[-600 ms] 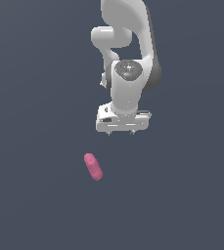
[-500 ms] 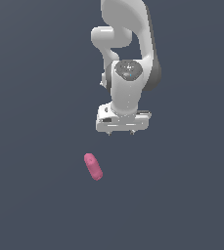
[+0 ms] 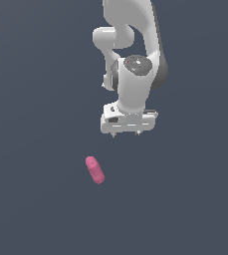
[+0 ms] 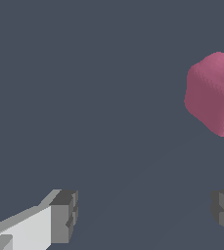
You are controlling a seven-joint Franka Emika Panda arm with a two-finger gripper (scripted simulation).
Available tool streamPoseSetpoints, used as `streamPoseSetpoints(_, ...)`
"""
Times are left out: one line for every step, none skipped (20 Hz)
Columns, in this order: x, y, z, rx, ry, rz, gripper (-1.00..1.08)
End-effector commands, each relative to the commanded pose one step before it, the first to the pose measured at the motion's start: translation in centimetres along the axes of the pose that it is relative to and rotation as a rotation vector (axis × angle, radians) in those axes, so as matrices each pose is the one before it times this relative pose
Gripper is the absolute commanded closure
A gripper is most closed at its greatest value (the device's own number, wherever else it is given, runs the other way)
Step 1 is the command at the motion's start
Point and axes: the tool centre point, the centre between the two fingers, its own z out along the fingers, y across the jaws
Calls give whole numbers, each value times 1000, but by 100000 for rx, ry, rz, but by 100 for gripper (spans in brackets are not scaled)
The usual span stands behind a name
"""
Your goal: Pick up the object and move it to a goal position.
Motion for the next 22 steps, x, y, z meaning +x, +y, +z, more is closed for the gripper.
streamPoseSetpoints(-3,43,8,-88,-20,-33,-92)
streamPoseSetpoints(40,58,27,42,-35,-107,-92)
streamPoseSetpoints(72,69,12,5,-3,-258,-92)
streamPoseSetpoints(98,87,10,-5,7,-372,-92)
streamPoseSetpoints(121,118,18,3,1,-448,-92)
streamPoseSetpoints(142,148,28,16,-9,-516,-92)
streamPoseSetpoints(162,172,36,27,-16,-597,-92)
streamPoseSetpoints(182,201,44,35,-20,-672,-92)
streamPoseSetpoints(200,227,49,39,-20,-755,-92)
streamPoseSetpoints(220,254,53,40,-19,-847,-92)
streamPoseSetpoints(237,284,58,43,-18,-930,-92)
streamPoseSetpoints(252,313,66,50,-19,-1016,-92)
streamPoseSetpoints(265,347,73,58,-21,-1097,-92)
streamPoseSetpoints(277,380,81,65,-20,-1182,-92)
streamPoseSetpoints(288,415,89,72,-19,-1267,-92)
streamPoseSetpoints(295,452,97,81,-18,-1352,-92)
streamPoseSetpoints(300,490,106,90,-16,-1437,-92)
streamPoseSetpoints(302,529,115,99,-13,-1522,-92)
streamPoseSetpoints(301,569,125,109,-10,-1608,-92)
streamPoseSetpoints(296,609,135,119,-5,-1687,-92)
streamPoseSetpoints(278,627,140,125,0,-1708,-92)
streamPoseSetpoints(254,638,143,129,6,-1702,-92)
